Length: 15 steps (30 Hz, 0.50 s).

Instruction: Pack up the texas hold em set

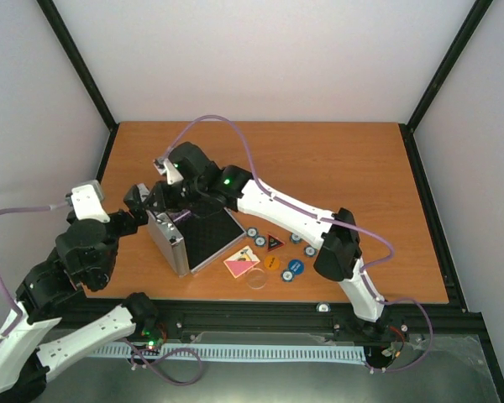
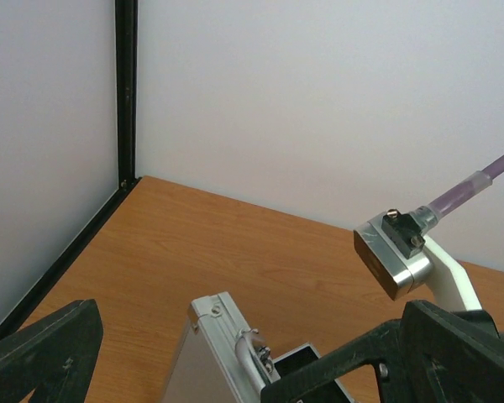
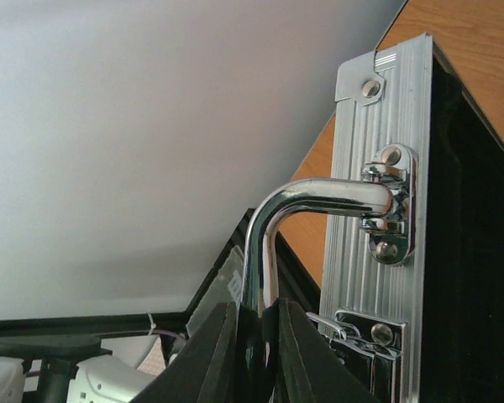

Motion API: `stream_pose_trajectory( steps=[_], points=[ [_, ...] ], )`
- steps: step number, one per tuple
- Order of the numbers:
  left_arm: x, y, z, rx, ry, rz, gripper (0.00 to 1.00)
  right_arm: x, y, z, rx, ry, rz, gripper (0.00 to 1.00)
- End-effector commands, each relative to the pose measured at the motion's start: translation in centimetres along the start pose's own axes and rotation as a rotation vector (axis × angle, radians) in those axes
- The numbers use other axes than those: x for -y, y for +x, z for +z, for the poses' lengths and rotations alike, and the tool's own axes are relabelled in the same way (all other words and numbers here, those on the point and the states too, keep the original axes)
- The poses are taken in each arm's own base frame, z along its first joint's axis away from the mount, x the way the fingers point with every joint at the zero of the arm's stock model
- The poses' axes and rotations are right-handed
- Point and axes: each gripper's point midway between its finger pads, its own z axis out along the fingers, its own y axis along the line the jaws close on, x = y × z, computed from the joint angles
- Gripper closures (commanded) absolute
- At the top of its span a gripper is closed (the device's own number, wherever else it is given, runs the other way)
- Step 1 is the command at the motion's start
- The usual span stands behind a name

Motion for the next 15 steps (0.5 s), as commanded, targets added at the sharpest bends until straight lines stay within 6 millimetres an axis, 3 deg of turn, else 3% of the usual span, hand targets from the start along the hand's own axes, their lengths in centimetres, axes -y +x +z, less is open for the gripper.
stream_pose_trajectory(
  steps=[1, 10, 15],
  points=[
    [-0.7, -0.4, -0.3, 0.025, -0.018, -0.005, 0.00, -2.2, 1.3, 0.9, -0.025, -0.044, -0.064, 0.86],
    [-1.0, -0.1, -0.3, 0.026, -0.018, -0.003, 0.00, -2.1, 3.6, 2.8, -0.068, -0.021, -0.073, 0.86],
    [-1.3, 0.2, -0.4, 0.028, -0.019, -0.006, 0.00, -2.6, 4.1, 2.7, -0.063, -0.010, -0.090, 0.86]
  ],
)
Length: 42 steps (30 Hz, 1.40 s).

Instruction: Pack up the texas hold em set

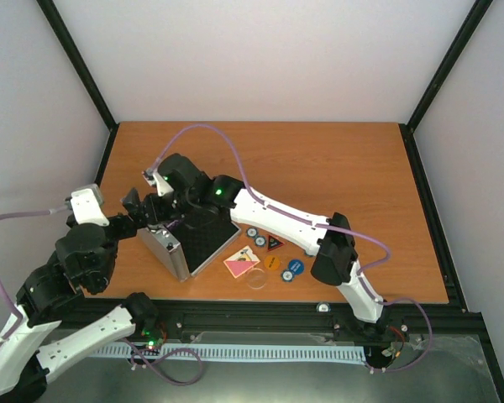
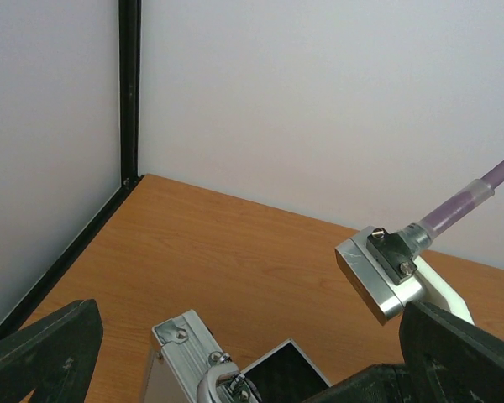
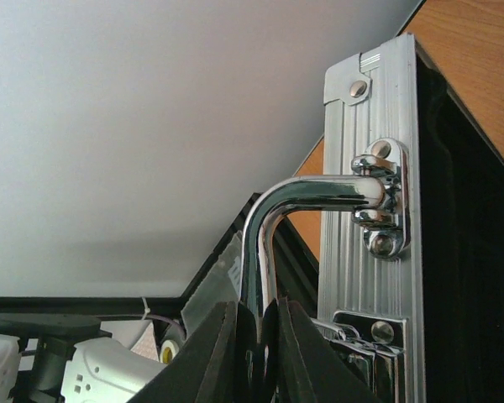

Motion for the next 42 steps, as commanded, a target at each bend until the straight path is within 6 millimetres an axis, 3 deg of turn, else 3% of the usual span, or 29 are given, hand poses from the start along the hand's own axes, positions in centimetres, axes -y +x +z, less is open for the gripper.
stream_pose_trajectory(
  steps=[1, 13, 20, 26, 32, 42],
  points=[
    [-0.7, -0.3, -0.3, 0.026, -0.016, -0.007, 0.00, -1.2, 1.6, 0.9, -0.030, -0.004, -0.037, 0.86],
    [-0.7, 0.0, -0.1, 0.023, -0.021, 0.007, 0.00, -2.1, 2.3, 0.5, -0.032, 0.005, -0.057, 0.85],
    [-0.9, 0.2, -0.2, 0.017, -0.023, 0.005, 0.00, -2.4, 2.4, 0.4, -0.036, -0.006, -0.063, 0.68],
    [-0.9, 0.2, -0.2, 0.018, -0.022, 0.003, 0.00, -2.3, 2.5, 0.5, -0.038, -0.004, -0.064, 0.66],
    [-1.0, 0.3, -0.2, 0.015, -0.022, 0.004, 0.00, -2.0, 1.9, 0.1, -0.012, 0.026, -0.077, 0.55],
    [-1.4, 0.2, -0.5, 0.021, -0.026, 0.002, 0.00, -1.3, 1.5, -0.2, 0.013, 0.074, -0.088, 0.54]
  ],
)
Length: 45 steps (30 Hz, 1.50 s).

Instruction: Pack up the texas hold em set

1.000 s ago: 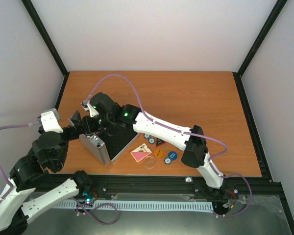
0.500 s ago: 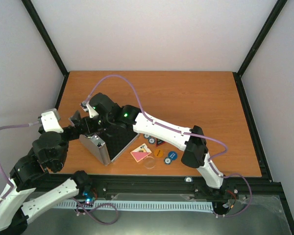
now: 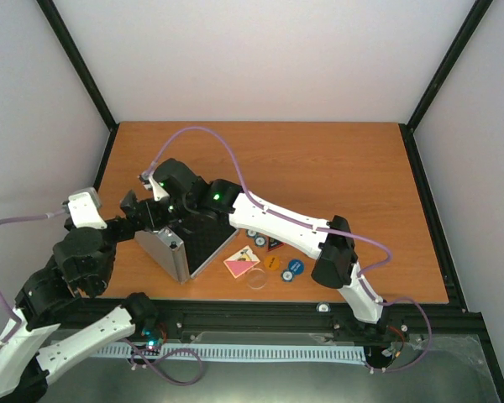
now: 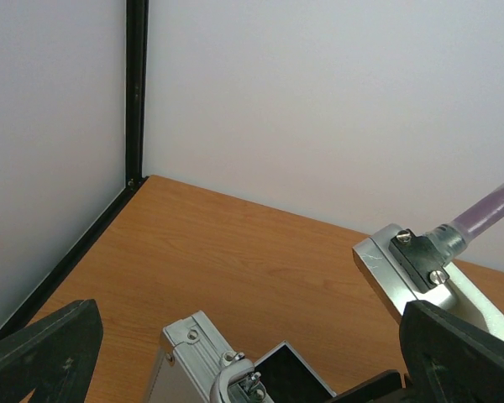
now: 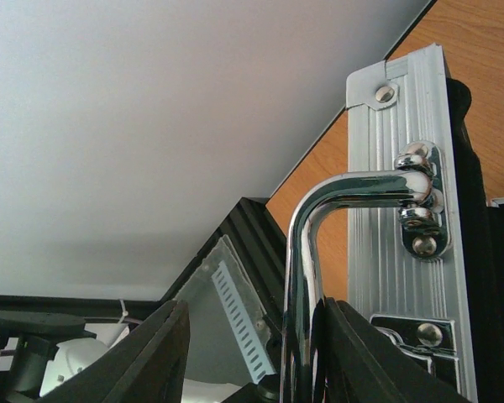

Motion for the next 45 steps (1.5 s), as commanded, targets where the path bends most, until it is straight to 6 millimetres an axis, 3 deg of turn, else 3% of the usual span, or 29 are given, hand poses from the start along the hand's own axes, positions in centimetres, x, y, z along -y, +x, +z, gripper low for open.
stream_pose_trajectory(
  steps=[1, 16, 27, 33, 40, 45],
  points=[
    [-0.7, -0.3, -0.3, 0.012, -0.021, 0.003, 0.00, -0.5, 0.8, -0.4, -0.018, 0.026, -0.015, 0.54],
    [-1.0, -0.7, -0.2, -0.012, -0.073, -0.020, 0.00, -3.0, 1.5, -1.3, -0.057, -0.050, -0.081, 0.54],
    [-1.6, -1.0, -0.7, -0.008, -0.071, -0.048, 0.00, 0.6, 1.0, -1.0, -0.006, 0.113, -0.069, 0.47],
    [-1.9, -1.2, -0.9, 0.000, -0.070, -0.057, 0.00, 2.2, -0.2, -2.0, 0.058, 0.225, -0.104, 0.41],
    [-1.8, -1.1, -0.9, -0.002, -0.071, -0.052, 0.00, 3.0, -0.4, -2.0, 0.059, 0.245, -0.105, 0.41],
    [-1.9, -1.2, -0.9, 0.000, -0.068, -0.055, 0.00, 5.3, -0.8, -1.7, 0.058, 0.269, -0.067, 0.48]
  ],
)
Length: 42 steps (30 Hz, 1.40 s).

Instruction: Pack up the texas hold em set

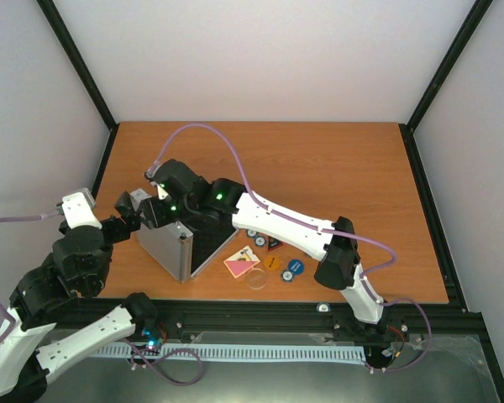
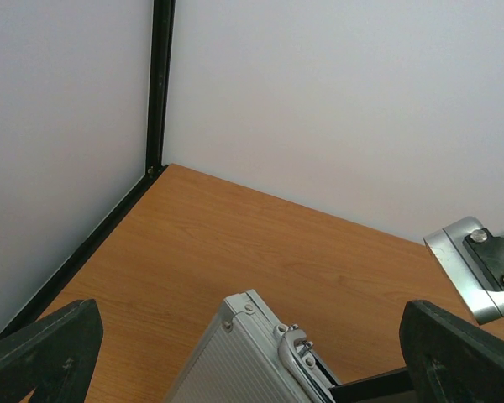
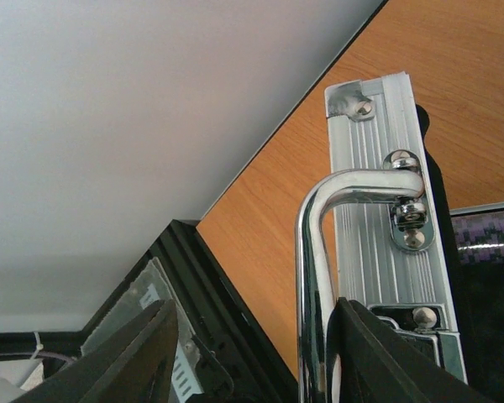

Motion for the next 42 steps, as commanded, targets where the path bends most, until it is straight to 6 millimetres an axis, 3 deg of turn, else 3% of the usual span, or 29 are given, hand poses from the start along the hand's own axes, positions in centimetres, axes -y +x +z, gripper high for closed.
stream_pose_trajectory(
  steps=[1, 4, 10, 17, 23, 36, 42],
  points=[
    [-0.7, -1.1, -0.6, 0.022, -0.010, -0.029, 0.00, 3.4, 0.2, 0.2, -0.018, 0.092, 0.025, 0.49],
    [-0.9, -1.1, -0.7, 0.023, -0.011, -0.029, 0.00, 5.8, 0.4, 0.6, -0.030, 0.130, 0.053, 0.52],
    [-1.2, -1.2, -0.9, 0.031, -0.011, -0.036, 0.00, 8.2, -0.5, 0.4, -0.002, 0.177, 0.054, 0.60],
    [-1.3, -1.2, -0.9, 0.030, -0.010, -0.033, 0.00, 12.8, -1.0, 0.9, 0.006, 0.227, 0.118, 0.90],
    [-1.0, -1.2, -0.8, 0.027, -0.006, -0.026, 0.00, 16.4, -0.5, 2.0, -0.005, 0.264, 0.157, 0.91],
    [-0.1, -1.0, -0.3, 0.013, -0.002, 0.006, 0.00, 24.1, 3.2, 4.9, -0.082, 0.343, 0.260, 0.95],
    [0.4, -0.8, 0.0, 0.007, 0.003, 0.017, 0.00, 26.4, 4.7, 5.6, -0.117, 0.361, 0.286, 0.94]
  ],
)
